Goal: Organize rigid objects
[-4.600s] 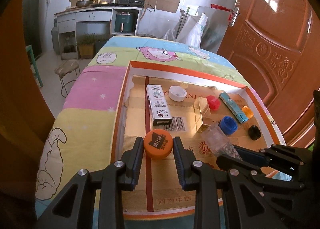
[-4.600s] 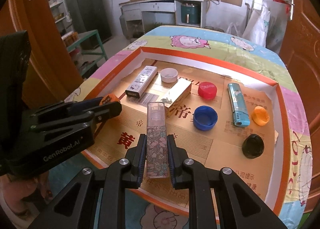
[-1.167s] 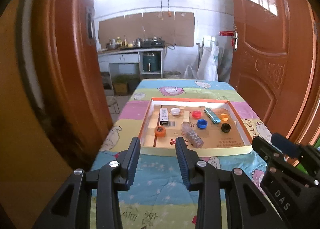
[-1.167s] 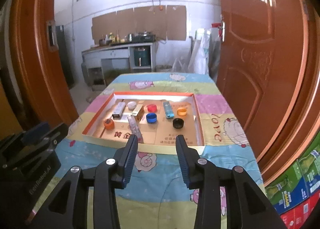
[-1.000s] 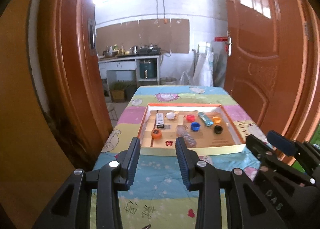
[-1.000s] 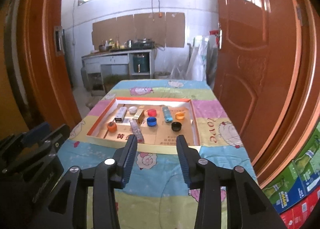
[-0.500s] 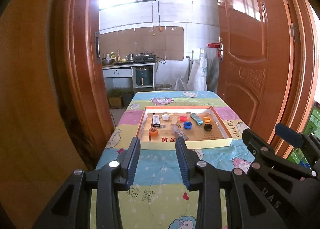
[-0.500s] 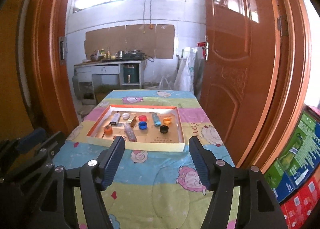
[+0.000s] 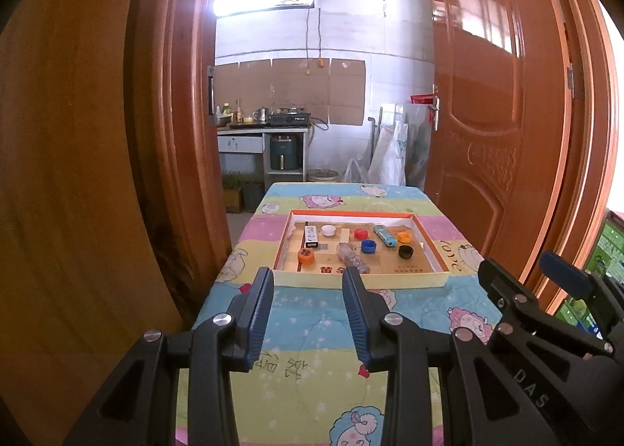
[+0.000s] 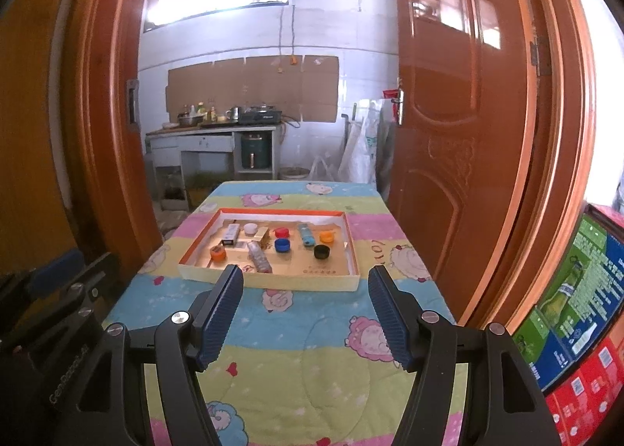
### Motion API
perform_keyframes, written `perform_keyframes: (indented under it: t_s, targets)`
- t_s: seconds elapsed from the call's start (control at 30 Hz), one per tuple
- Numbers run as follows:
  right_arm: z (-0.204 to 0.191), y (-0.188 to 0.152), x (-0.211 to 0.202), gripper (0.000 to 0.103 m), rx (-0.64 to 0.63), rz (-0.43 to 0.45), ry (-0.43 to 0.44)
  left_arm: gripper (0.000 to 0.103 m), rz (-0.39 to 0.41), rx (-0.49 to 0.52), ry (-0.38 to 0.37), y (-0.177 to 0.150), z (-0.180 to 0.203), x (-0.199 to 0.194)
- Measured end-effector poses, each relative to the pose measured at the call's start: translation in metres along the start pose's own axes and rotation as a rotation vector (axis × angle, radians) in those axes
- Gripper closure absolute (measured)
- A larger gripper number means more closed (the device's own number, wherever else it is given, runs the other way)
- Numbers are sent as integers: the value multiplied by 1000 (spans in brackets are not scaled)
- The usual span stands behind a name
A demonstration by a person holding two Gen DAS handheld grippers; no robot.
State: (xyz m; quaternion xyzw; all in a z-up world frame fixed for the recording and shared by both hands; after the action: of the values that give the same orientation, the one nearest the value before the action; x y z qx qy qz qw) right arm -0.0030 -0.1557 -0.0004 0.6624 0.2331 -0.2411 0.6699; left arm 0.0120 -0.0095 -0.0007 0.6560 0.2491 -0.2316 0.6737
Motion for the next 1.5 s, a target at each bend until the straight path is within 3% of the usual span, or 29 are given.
perform_keyframes:
  t_s: [1.5]
  targets:
    - [-1,-6,-16,32,6,30,25,66,15,5,9,-10,1,-9]
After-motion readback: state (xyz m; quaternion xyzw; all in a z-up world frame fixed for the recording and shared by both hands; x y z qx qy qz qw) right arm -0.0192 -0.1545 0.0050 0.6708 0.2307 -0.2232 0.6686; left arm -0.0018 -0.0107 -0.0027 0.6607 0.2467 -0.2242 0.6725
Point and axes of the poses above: each gripper's, at about its wrist camera, not at the fingertips, and x roughly the way its jaws point, z to its right, y to its top, the point moved 6 cm from there along x, roughly the way its jaws point, and after that the axes turned 14 degrees about -z, right-handed, at the moved point
